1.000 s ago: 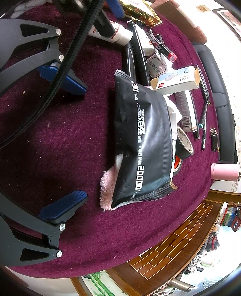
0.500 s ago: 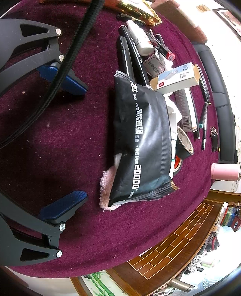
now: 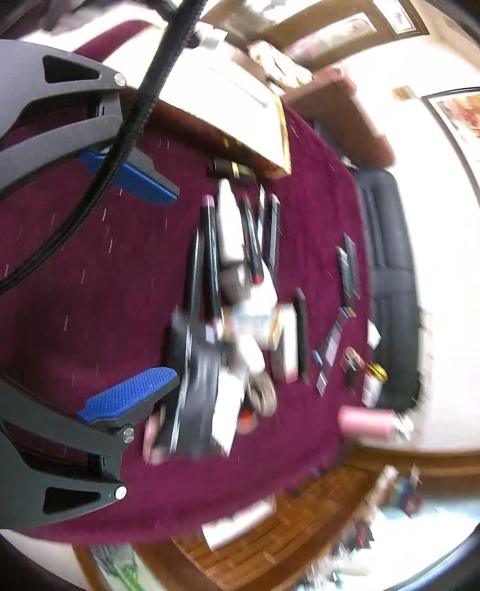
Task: Organize objects
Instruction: 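Carry the white bottle to the tray with the left gripper while the right gripper grasps a black lipstick, then lower the white bottle into the tray and open the left gripper while the right gripper releases the lipstick there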
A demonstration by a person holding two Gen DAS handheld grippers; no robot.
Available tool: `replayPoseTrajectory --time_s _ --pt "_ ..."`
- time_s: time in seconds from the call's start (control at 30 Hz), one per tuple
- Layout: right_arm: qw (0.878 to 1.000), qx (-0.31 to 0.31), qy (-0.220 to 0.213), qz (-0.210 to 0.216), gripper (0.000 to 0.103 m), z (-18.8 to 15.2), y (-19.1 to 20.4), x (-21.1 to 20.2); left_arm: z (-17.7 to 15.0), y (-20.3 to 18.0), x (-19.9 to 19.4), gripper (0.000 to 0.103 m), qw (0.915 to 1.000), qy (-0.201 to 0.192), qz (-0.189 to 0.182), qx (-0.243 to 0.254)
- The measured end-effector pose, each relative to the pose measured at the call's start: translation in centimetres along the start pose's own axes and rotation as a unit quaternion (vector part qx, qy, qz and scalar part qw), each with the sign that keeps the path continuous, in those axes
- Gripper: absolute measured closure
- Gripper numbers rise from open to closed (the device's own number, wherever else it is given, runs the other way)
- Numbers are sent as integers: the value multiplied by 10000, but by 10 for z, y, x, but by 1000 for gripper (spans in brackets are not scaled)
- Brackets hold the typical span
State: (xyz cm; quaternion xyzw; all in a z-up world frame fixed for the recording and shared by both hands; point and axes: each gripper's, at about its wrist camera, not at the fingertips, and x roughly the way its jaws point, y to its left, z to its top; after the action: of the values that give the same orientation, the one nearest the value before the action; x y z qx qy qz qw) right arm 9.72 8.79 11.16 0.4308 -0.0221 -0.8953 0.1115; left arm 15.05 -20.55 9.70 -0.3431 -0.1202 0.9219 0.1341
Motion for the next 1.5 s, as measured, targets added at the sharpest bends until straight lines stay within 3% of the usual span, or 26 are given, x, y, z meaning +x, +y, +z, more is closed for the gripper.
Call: replayPoseTrajectory --time_s 0.07,0.17,0.2,0.23,0.33,0.4,0.6,0.7,0.77,0.83,0.87,1.23,1.4,1.5 --pt "9984 -2 250 500 15 18 20 19 -2 5 -4 73 10000 -53 -32 -52" --pt "9937 -144 644 909 22 42 61 52 -4 14 -10 73 9998 -148 11 -94" --pt "9925 -189 765 932 33 49 71 64 -4 18 -13 73 9998 -185 22 -124" --pt "9920 -239 886 870 47 55 82 79 -4 20 -13 73 9997 -206 35 -153" --pt "9912 -508 1172 347 61 70 110 119 -3 29 -15 73 9994 -260 13 -229" --pt "9885 -627 1361 222 68 73 121 137 -5 35 -16 73 9994 -268 21 -240" --pt "9851 -515 1637 150 68 79 135 169 -5 58 -11 73 9989 -293 39 -357" --pt "9800 -567 1901 -184 67 75 140 186 -7 67 -6 73 9987 -248 17 -435" --pt "9818 -668 1750 -325 71 71 143 185 -7 70 -4 73 9985 -216 6 -493" --pt "9827 -620 1704 -374 86 69 141 181 -8 74 -4 73 9985 -210 34 -511" --pt "9831 -627 1673 -393 88 66 140 178 -9 74 -5 73 9984 -208 57 -524" --pt "9923 -74 1206 284 88 60 105 124 -7 69 -8 73 9983 -206 205 -511" --pt "9902 265 921 1012 87 66 94 95 4 54 -7 73 9990 -94 283 -326" --pt "9794 469 969 1711 87 76 99 91 18 44 -16 73 9993 -161 265 -187"
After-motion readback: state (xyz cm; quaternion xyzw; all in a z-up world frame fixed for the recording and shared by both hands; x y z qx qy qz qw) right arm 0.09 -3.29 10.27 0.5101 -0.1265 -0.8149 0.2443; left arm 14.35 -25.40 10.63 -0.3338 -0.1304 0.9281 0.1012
